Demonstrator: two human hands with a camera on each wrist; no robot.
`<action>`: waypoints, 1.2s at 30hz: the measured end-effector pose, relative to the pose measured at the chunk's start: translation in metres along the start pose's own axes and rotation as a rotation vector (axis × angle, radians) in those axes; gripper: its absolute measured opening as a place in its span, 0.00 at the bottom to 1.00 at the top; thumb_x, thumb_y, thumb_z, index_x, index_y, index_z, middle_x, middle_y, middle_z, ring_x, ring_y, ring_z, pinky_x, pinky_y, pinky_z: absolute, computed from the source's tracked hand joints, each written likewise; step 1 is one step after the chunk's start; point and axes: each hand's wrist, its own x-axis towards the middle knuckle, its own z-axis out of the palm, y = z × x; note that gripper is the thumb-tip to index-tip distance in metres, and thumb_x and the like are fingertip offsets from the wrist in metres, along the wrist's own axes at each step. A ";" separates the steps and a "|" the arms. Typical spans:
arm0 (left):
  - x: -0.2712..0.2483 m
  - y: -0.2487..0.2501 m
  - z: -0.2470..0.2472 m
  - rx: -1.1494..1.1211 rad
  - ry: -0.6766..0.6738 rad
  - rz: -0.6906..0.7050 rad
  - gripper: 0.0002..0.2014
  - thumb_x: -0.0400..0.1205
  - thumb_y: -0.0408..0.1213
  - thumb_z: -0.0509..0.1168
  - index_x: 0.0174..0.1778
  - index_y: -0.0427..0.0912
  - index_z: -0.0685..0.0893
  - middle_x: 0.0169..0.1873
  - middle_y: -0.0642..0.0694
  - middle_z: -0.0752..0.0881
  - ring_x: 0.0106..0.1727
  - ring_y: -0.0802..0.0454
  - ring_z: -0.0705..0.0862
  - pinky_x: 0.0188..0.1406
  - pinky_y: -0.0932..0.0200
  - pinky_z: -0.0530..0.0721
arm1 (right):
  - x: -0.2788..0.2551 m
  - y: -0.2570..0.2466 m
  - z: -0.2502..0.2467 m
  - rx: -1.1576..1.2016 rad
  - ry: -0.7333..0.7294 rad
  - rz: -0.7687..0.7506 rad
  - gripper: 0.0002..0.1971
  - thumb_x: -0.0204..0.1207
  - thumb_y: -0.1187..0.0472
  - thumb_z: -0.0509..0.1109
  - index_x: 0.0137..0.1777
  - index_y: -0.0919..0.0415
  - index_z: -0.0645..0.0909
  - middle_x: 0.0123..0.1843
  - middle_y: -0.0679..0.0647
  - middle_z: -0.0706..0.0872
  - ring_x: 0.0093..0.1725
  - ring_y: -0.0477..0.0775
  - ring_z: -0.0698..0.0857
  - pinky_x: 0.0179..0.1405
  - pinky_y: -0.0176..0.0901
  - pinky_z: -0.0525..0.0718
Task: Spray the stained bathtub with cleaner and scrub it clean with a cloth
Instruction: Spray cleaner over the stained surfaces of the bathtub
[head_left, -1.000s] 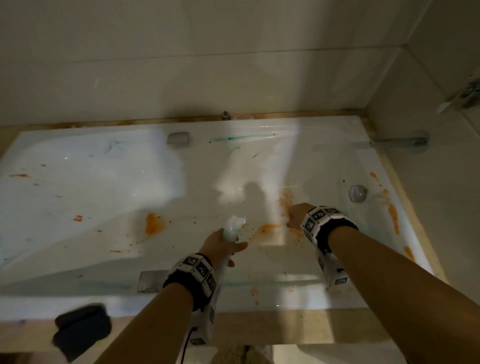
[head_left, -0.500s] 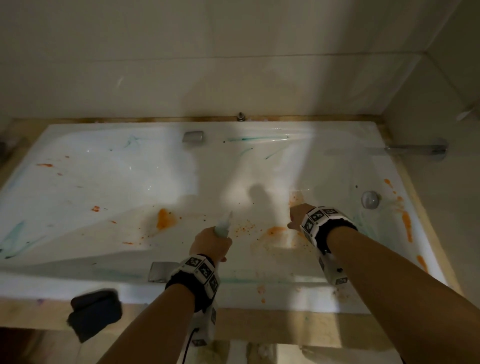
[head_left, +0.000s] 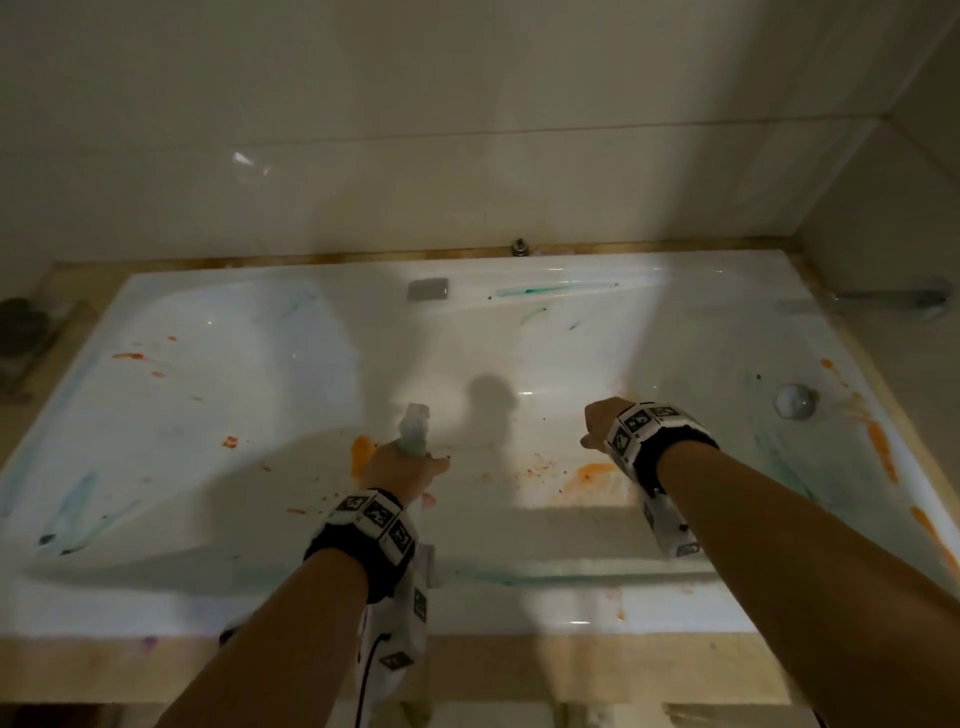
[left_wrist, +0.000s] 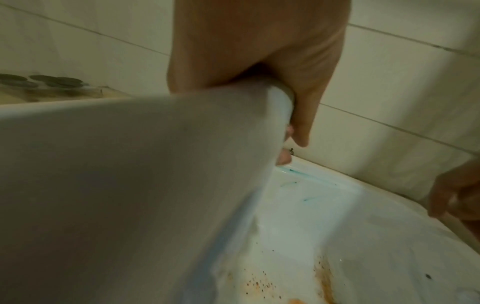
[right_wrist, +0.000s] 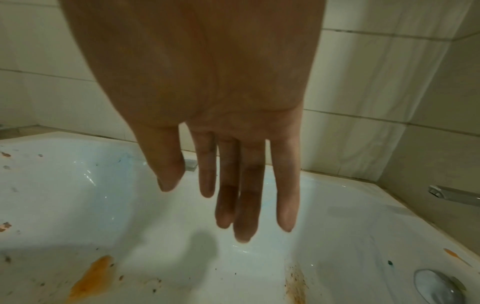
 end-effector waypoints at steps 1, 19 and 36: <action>0.009 -0.004 -0.014 -0.026 -0.041 -0.005 0.14 0.76 0.37 0.73 0.53 0.35 0.80 0.42 0.39 0.82 0.40 0.43 0.86 0.34 0.57 0.86 | 0.001 -0.015 -0.003 0.005 0.002 0.010 0.15 0.81 0.51 0.64 0.55 0.63 0.78 0.57 0.58 0.84 0.54 0.60 0.84 0.54 0.50 0.81; 0.140 -0.045 -0.231 -0.033 0.096 -0.062 0.11 0.76 0.39 0.72 0.44 0.34 0.80 0.39 0.40 0.83 0.28 0.46 0.83 0.38 0.51 0.86 | 0.033 -0.207 -0.035 -0.010 -0.046 0.087 0.13 0.81 0.51 0.64 0.48 0.62 0.74 0.53 0.58 0.83 0.51 0.60 0.83 0.51 0.47 0.80; 0.213 -0.029 -0.284 -0.151 -0.006 -0.098 0.22 0.75 0.35 0.74 0.60 0.27 0.80 0.31 0.41 0.77 0.29 0.46 0.77 0.27 0.56 0.80 | 0.108 -0.287 -0.093 -0.102 0.045 -0.008 0.16 0.75 0.49 0.70 0.39 0.56 0.66 0.56 0.55 0.83 0.56 0.63 0.84 0.55 0.57 0.84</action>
